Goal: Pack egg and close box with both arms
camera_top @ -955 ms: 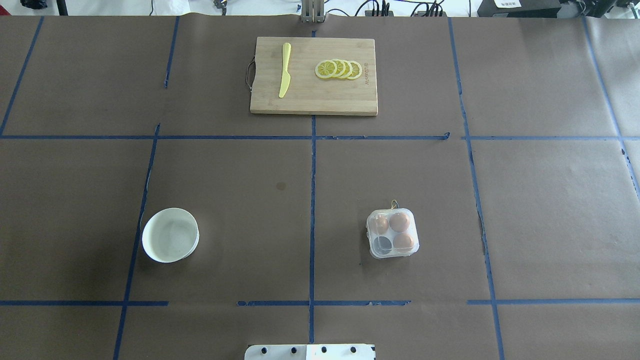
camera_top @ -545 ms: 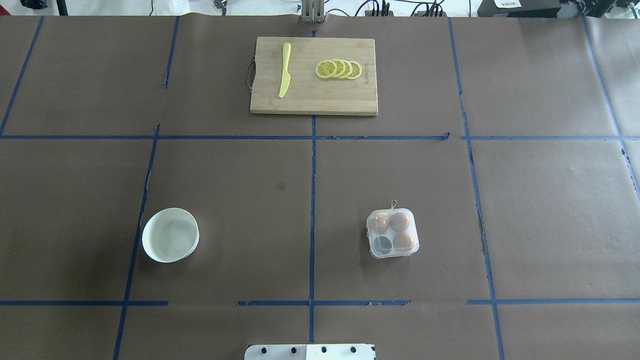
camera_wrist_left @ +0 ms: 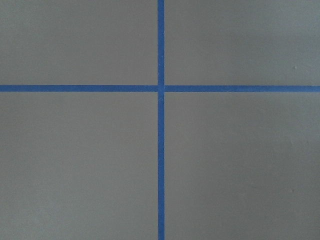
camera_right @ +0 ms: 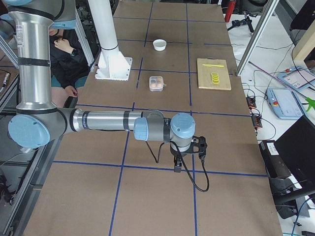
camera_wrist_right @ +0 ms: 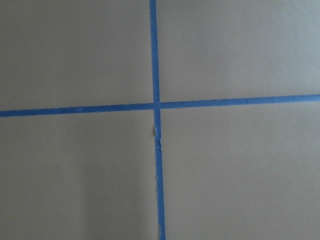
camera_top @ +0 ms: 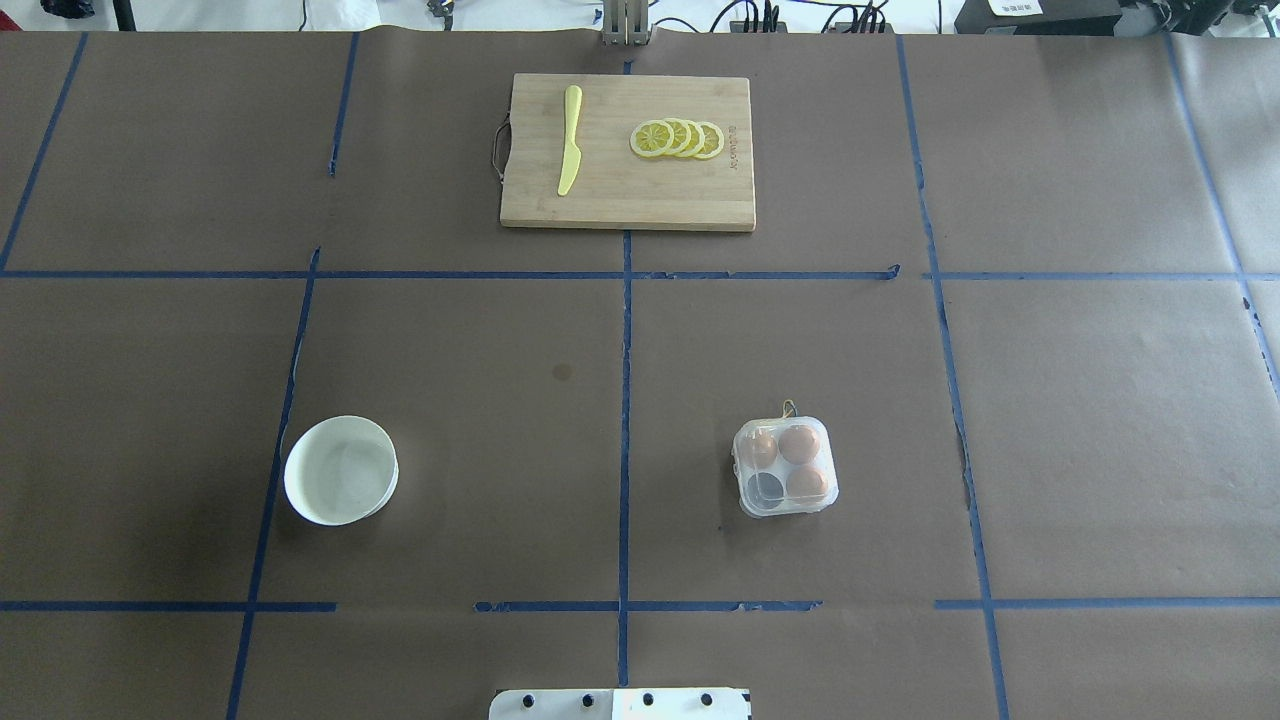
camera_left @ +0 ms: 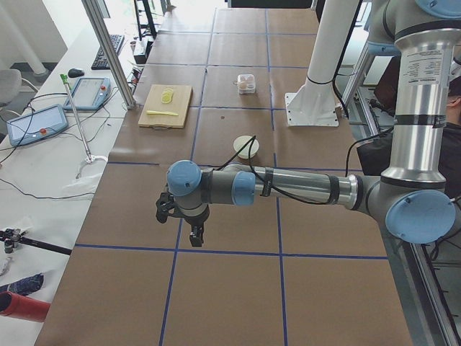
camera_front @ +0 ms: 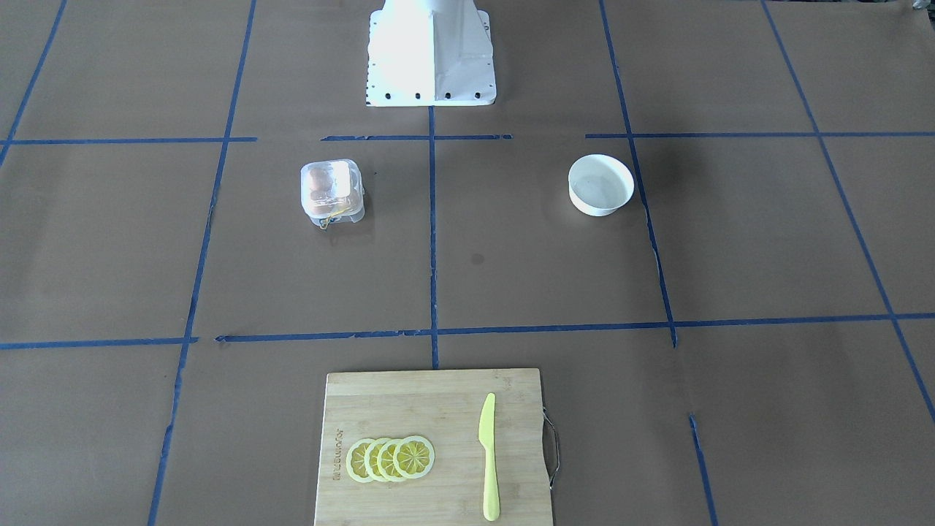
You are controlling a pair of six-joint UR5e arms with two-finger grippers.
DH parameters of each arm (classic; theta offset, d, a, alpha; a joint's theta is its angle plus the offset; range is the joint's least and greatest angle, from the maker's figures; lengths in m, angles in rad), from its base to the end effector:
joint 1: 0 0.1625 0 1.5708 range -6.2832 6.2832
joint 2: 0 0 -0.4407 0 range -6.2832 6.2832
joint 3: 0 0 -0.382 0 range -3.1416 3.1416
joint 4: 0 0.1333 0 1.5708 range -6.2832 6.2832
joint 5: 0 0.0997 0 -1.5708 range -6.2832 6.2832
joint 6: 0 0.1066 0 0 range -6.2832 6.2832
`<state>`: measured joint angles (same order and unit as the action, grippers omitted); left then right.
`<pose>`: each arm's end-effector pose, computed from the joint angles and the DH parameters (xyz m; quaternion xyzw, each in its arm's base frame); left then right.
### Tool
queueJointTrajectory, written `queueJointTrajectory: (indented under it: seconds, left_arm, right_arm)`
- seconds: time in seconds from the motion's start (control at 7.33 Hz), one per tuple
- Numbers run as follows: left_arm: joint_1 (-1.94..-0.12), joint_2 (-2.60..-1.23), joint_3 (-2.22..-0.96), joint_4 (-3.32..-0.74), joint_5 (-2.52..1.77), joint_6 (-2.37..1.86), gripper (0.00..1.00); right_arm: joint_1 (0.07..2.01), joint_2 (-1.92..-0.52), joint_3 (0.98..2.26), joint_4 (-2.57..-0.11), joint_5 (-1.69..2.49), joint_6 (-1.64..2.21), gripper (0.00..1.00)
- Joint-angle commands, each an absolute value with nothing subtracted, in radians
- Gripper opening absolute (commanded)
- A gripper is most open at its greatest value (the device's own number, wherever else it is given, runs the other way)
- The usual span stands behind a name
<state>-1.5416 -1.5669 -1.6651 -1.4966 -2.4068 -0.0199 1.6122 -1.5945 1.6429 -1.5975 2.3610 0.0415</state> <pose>-0.0402 -0.4809 0.6386 -0.0026 0.4060 0.0075 0.9138 0.0771 -0.4696 0.6574 0.0100 -0.3849 0.0341 0.9223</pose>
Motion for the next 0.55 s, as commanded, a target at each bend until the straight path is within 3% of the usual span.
queueJointTrajectory:
  seconds: [0.0,0.41]
  left_arm:
    - [-1.542,-1.566,-1.667,-1.496,-2.407,-0.020,1.00]
    - [-1.542,-1.566,-1.669,-1.497,-2.407,-0.020,1.00]
  right_arm:
    - [1.612,-1.594,1.643,-1.598,2.333,0.026,1.00]
    - [1.612,-1.592,1.643,-1.598,2.335,0.017,1.00]
